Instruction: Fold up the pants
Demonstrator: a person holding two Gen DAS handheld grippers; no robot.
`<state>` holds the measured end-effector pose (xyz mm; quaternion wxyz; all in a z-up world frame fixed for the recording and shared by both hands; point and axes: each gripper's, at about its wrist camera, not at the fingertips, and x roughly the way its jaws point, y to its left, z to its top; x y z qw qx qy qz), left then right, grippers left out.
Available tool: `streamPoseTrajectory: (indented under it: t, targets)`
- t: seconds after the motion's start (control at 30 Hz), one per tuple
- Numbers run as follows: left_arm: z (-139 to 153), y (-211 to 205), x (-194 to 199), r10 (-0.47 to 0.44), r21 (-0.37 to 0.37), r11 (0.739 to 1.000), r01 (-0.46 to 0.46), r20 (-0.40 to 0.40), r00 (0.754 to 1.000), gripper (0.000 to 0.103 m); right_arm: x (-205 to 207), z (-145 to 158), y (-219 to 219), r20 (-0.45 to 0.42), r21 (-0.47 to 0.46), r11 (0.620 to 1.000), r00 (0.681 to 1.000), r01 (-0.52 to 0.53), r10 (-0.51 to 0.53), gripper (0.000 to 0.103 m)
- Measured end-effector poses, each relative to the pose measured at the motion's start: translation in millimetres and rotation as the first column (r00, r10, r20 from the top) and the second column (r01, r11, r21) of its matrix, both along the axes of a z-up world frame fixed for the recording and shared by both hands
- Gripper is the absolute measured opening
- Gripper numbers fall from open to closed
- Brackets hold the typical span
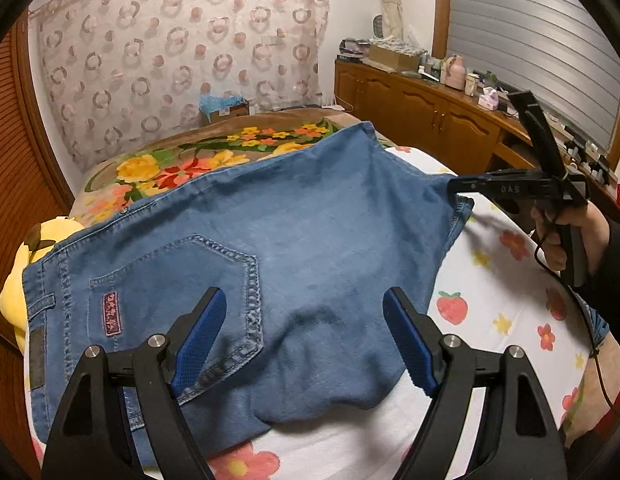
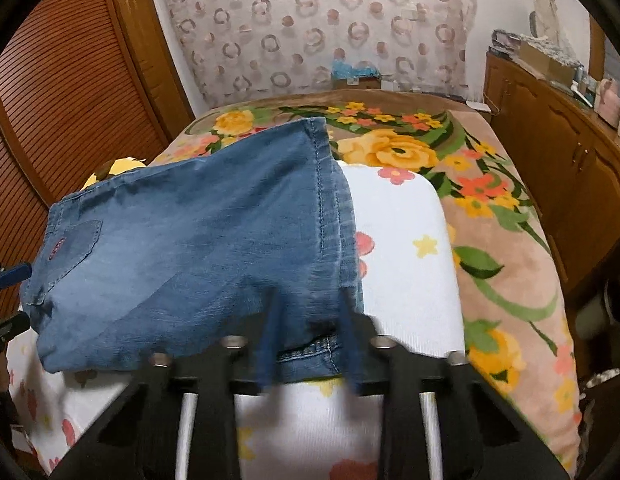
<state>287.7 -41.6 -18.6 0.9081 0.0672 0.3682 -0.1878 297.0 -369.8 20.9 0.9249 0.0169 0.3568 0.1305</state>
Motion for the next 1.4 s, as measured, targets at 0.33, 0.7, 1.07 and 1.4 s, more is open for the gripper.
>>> streamPoseTrajectory:
  t: [0.33,0.7,1.07,1.4]
  targets:
    - [-5.3,3.2,-1.2,0.007,-0.002,1.000,-0.007,-0.009,1.000,0.081,-17.9,-1.0,-22.6,0.046,-0.017,0.999,0.998,0.032,-0.031,0.007]
    - [-13.7,69.2,-19.9,0.139,0.006,0.990,-0.139,-0.008,0.990,0.081,-3.5,-19.8,-18.9,-0.021,-0.065,0.997,0.999,0.041,-0.042,0.008]
    - [-30.7,202.7,-58.8,0.396,0.035,0.918,-0.395,-0.031,0.918,0.073,-9.0,-20.5,-11.2,-0.043,-0.033,0.999,0.999,-0.010,0.008,0.037]
    - [-61.1,234.3,-44.5,0.442,0.031,0.897,-0.442,-0.116,0.889,0.064,2.5,-24.5,0.6,-0.061,-0.090,0.995,0.998,-0.035,0.030,0.042]
